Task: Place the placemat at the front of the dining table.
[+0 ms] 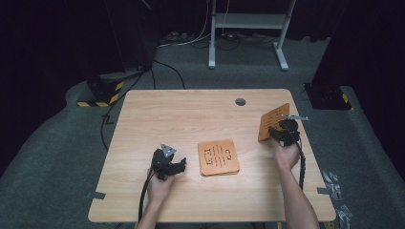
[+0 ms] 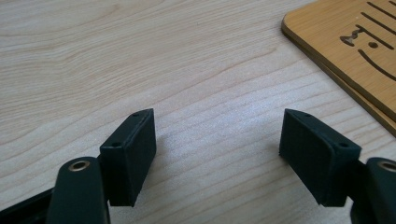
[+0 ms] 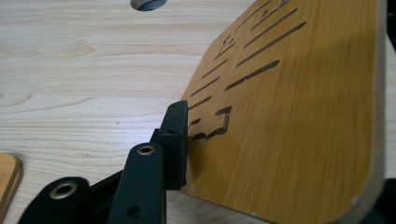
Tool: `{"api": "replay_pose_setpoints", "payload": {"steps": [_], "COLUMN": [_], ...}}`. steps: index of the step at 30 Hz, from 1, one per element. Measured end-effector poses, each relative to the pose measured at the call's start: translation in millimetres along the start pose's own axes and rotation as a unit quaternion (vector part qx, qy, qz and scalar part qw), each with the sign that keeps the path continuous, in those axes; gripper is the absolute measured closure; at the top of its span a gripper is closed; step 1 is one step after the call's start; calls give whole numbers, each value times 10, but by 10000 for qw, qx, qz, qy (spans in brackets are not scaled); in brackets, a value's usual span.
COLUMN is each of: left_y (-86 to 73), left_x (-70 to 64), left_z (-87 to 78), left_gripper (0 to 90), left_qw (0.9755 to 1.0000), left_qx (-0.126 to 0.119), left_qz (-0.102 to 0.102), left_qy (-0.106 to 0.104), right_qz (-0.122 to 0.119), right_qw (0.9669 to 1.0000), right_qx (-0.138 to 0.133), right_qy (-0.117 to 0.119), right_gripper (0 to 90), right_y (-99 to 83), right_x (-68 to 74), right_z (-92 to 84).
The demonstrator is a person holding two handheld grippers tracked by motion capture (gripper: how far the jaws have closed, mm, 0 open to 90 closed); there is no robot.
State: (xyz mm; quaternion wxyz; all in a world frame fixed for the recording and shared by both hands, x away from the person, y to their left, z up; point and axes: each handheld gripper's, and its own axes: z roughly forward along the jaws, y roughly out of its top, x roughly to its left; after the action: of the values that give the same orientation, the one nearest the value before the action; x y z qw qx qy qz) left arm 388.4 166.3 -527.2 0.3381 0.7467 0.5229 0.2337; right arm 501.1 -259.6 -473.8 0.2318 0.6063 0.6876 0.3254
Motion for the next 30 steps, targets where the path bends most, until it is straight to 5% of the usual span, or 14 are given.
{"api": "replay_pose_setpoints", "payload": {"steps": [10,18,30], "left_y": [0,-1,-1], "left_x": [-1,-1,0], "left_z": [1,-1,-1], "left_gripper": [271,270,269], "left_qw": [10000,10000,10000], "left_qx": [-5,-3,-1], "left_qz": [-6,-5,7], "left_qy": [1,1,-6], "right_qz": [421,175,210], "right_qw": [9985,9995,9996], "right_qx": [244,247,89], "right_qy": [264,81,170], "right_gripper": [465,298,286], "right_y": [-81,-130,-159], "right_x": [-140,-134,-120], "right_z": [-9,-27,-56]}}
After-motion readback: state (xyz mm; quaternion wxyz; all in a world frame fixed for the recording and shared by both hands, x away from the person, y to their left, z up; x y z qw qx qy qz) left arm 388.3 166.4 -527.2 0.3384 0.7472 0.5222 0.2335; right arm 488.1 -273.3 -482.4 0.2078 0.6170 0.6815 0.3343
